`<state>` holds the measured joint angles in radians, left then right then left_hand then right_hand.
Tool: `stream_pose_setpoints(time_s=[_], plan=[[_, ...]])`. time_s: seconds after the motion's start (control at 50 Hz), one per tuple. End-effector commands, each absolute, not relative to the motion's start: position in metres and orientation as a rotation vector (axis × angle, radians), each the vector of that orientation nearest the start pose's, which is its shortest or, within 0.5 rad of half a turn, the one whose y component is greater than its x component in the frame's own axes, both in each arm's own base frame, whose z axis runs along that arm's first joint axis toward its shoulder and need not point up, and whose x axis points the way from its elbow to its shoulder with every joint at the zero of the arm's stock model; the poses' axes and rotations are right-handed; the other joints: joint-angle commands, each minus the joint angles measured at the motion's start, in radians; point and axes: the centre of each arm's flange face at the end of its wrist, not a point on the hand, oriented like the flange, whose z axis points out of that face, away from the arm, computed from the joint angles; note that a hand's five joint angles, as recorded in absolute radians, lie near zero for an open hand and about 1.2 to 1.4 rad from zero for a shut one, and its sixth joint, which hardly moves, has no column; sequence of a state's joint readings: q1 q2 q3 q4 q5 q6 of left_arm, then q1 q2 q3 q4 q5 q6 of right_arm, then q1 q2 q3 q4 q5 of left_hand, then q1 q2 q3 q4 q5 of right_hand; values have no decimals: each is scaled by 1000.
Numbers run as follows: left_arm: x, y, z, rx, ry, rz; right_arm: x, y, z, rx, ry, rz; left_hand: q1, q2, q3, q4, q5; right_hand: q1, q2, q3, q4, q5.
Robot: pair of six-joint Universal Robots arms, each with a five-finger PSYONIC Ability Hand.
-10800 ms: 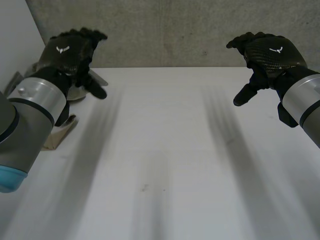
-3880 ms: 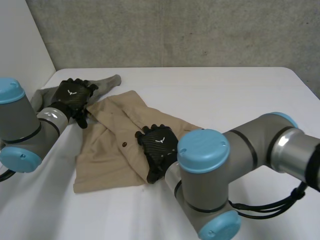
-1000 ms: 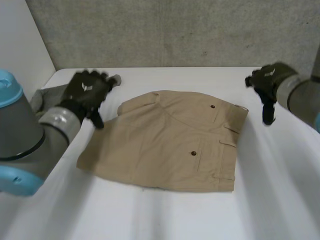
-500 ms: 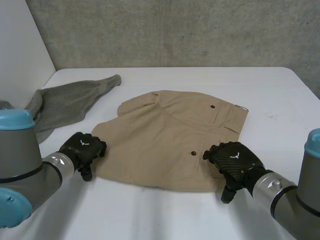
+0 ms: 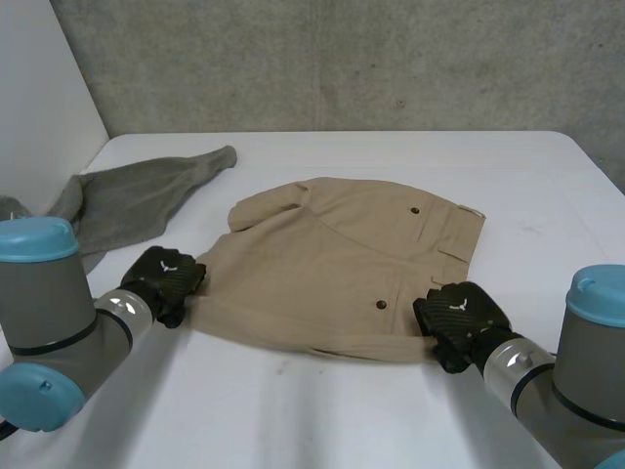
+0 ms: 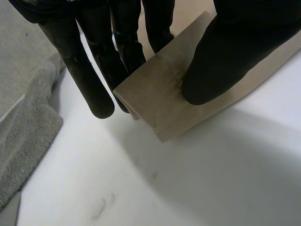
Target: Fold the laundry.
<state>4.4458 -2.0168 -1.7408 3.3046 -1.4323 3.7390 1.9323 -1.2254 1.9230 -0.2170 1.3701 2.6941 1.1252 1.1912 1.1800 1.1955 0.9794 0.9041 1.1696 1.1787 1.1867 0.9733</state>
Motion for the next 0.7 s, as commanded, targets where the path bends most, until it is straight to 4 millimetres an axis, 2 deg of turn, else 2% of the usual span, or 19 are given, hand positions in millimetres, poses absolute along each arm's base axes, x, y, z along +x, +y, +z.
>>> stream_pose_setpoints(time_s=[0.02,0.1,0.14,0.18,0.2,0.26,0.28,0.3,0.32,0.34,0.38,0.4,0.42,0.5,0.56,0.6,0.64,0.66,0.7], plan=[[-231,-272,143,1208,2277,-1693,243,-225,152,-1134,2257,-1679,271,205,216,201,242,492,227,218,210,248],[-229,-271,174,1162,2200,-1797,242,-228,188,-1116,2209,-1774,271,205,216,201,242,492,227,218,210,248],[-228,-268,197,1123,2140,-1876,242,-229,202,-1113,2194,-1795,271,205,216,201,242,492,227,218,210,248],[-227,-264,217,1089,2092,-1936,242,-229,228,-1106,2162,-1835,271,205,216,201,242,492,227,218,210,248],[-226,-259,238,1053,2035,-2009,242,-228,237,-1106,2149,-1852,271,205,216,201,242,492,227,218,210,248],[-224,-250,273,986,1941,-2139,242,-227,279,-1087,2076,-1952,271,205,216,201,242,492,227,218,210,248],[-222,-243,299,932,1871,-2236,242,-227,290,-1080,2053,-1981,271,205,216,201,242,492,227,218,210,248],[-221,-240,312,900,1834,-2287,242,-227,301,-1073,2024,-2013,271,205,216,201,242,492,227,218,210,248],[-220,-235,325,872,1799,-2337,242,-228,323,-1054,1976,-2082,271,205,216,201,242,492,227,218,210,248],[-217,-227,352,807,1725,-2437,242,-228,336,-1042,1947,-2117,271,205,216,201,242,492,227,218,210,248],[-213,-219,378,741,1655,-2530,242,-227,359,-1021,1892,-2186,271,205,216,201,242,492,227,218,210,248],[-212,-214,390,708,1618,-2576,242,-225,381,-1000,1843,-2244,271,205,216,201,242,492,227,218,210,248],[-208,-207,411,645,1559,-2652,241,-223,392,-992,1818,-2271,271,205,216,201,242,492,227,218,210,248],[-201,-193,453,531,1424,-2785,238,-213,438,-944,1702,-2379,271,205,216,201,242,492,227,218,210,248],[-199,-190,467,506,1366,-2822,234,-206,462,-891,1645,-2419,271,205,216,201,242,492,227,218,210,248],[-201,-194,470,507,1360,-2827,234,-207,466,-880,1638,-2416,271,205,216,201,242,492,227,218,210,248],[-204,-202,465,521,1390,-2811,236,-210,464,-881,1652,-2393,271,205,216,201,242,492,227,218,210,248],[-209,-218,454,545,1448,-2779,237,-214,461,-885,1664,-2383,271,205,216,201,242,492,227,218,210,248],[-213,-231,442,562,1506,-2748,240,-224,451,-893,1704,-2347,271,205,216,201,242,492,227,218,210,248]])
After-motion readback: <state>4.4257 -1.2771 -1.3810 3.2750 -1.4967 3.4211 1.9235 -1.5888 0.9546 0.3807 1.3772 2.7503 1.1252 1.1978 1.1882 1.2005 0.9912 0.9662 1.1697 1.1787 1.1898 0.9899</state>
